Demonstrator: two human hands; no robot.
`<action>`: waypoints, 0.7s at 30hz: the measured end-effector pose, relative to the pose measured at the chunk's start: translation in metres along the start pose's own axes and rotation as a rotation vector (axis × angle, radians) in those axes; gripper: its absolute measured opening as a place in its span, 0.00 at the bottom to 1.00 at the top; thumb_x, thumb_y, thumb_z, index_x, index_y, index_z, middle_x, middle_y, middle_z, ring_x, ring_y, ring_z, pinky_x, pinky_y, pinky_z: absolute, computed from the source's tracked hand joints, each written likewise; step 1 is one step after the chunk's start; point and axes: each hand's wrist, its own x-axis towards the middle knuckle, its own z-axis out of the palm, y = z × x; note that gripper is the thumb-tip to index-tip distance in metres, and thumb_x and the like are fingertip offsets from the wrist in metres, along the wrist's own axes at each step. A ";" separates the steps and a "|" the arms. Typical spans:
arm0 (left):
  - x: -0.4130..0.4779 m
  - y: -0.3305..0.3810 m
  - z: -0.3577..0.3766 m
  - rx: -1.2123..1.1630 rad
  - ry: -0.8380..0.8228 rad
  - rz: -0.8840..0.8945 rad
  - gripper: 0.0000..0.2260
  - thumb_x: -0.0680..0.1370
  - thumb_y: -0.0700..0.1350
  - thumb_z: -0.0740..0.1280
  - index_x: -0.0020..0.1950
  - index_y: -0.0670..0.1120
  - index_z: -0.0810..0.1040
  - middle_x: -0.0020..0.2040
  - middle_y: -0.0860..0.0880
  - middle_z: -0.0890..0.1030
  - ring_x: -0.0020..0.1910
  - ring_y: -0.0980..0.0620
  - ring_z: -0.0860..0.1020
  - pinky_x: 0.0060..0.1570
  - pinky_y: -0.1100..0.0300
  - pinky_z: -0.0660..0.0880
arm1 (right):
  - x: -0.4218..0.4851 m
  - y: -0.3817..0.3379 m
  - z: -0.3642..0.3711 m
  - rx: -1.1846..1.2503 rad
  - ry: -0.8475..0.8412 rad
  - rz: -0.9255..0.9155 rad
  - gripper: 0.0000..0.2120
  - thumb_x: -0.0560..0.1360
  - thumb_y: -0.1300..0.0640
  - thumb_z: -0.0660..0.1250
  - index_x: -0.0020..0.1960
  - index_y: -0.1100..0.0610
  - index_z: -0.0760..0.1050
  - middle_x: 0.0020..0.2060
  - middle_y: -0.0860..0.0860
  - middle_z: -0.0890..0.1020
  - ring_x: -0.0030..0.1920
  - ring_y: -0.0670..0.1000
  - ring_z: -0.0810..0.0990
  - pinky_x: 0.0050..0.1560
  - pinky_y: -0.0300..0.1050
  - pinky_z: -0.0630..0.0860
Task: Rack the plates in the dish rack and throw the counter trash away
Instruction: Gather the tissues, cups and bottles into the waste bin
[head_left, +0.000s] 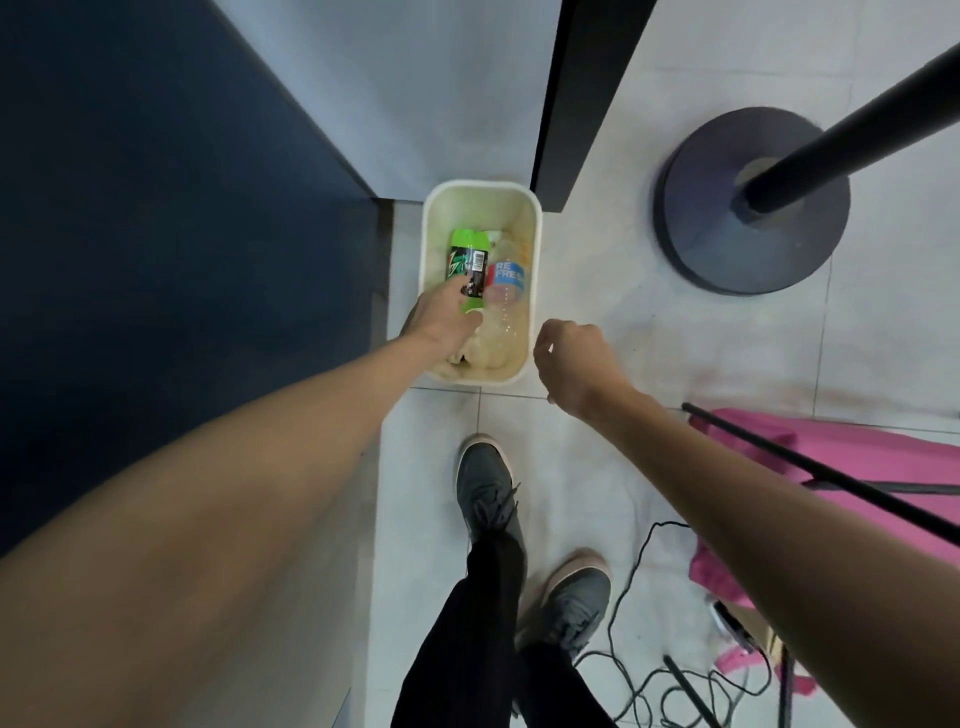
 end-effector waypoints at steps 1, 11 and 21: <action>-0.011 0.000 -0.005 -0.012 0.006 -0.012 0.20 0.79 0.42 0.67 0.71 0.47 0.72 0.60 0.47 0.79 0.56 0.47 0.77 0.51 0.62 0.69 | -0.011 -0.002 -0.006 -0.002 -0.001 -0.008 0.12 0.76 0.61 0.53 0.50 0.60 0.74 0.46 0.61 0.78 0.41 0.65 0.81 0.45 0.57 0.80; -0.181 0.061 -0.027 -0.447 0.114 -0.054 0.12 0.76 0.34 0.64 0.46 0.50 0.82 0.40 0.48 0.81 0.37 0.47 0.76 0.40 0.62 0.73 | -0.141 -0.022 -0.077 0.208 0.100 -0.076 0.09 0.74 0.60 0.57 0.43 0.57 0.76 0.38 0.60 0.82 0.37 0.62 0.81 0.40 0.57 0.80; -0.404 0.147 -0.083 -0.425 0.257 0.127 0.12 0.78 0.34 0.64 0.50 0.49 0.83 0.43 0.53 0.82 0.37 0.60 0.77 0.42 0.68 0.73 | -0.343 -0.063 -0.167 0.154 0.238 -0.288 0.05 0.76 0.59 0.62 0.45 0.57 0.75 0.31 0.54 0.78 0.33 0.58 0.75 0.35 0.49 0.72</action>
